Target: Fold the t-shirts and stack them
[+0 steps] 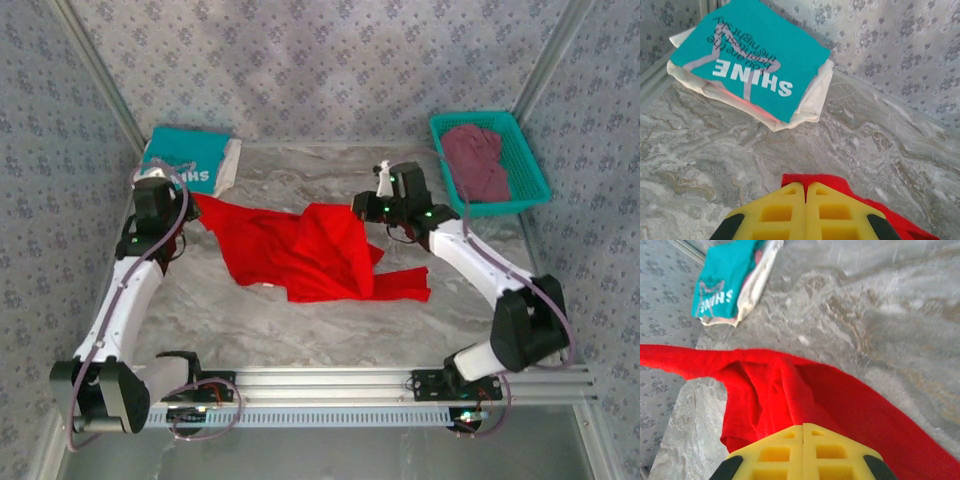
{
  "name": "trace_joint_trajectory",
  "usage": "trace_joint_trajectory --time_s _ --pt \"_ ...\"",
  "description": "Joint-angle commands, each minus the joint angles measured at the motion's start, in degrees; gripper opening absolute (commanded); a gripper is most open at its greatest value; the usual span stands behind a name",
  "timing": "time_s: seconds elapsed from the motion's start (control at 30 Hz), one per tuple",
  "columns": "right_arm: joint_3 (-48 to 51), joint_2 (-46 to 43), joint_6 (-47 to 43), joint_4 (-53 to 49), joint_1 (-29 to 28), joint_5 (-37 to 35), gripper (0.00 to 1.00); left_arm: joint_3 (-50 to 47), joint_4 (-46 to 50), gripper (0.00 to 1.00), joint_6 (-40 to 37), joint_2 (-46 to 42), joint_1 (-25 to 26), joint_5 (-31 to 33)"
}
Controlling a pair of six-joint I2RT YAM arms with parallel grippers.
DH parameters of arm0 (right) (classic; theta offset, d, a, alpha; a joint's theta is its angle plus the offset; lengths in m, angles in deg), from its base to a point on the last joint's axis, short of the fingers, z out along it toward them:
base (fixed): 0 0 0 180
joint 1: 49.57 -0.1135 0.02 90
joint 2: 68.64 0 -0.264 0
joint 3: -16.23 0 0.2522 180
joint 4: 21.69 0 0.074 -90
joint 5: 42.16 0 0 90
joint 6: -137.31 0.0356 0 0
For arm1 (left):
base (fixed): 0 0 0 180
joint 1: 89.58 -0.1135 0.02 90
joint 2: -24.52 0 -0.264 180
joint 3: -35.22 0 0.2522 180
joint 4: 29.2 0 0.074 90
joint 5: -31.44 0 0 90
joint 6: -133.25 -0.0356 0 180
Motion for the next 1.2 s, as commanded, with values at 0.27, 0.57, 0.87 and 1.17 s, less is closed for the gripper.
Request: trace_joint_trajectory --time_s 0.27,0.57,0.87,1.17 --pt "1.1 -30.1 -17.7 -5.2 0.7 -15.2 0.0 15.9 9.9 0.0 -6.1 -10.7 -1.3 2.5" --pt "10.1 -49.0 -21.3 -2.9 0.4 -17.7 0.0 29.6 18.4 0.0 -7.1 -13.5 -1.4 5.0" --pt "9.5 -46.7 -19.7 -5.1 0.5 -21.7 0.0 37.3 21.4 0.0 -7.3 -5.3 -1.4 3.5" --pt "3.4 -43.5 -23.8 -0.6 0.9 -20.4 0.0 56.6 22.7 0.0 -6.9 5.6 -1.4 0.4"
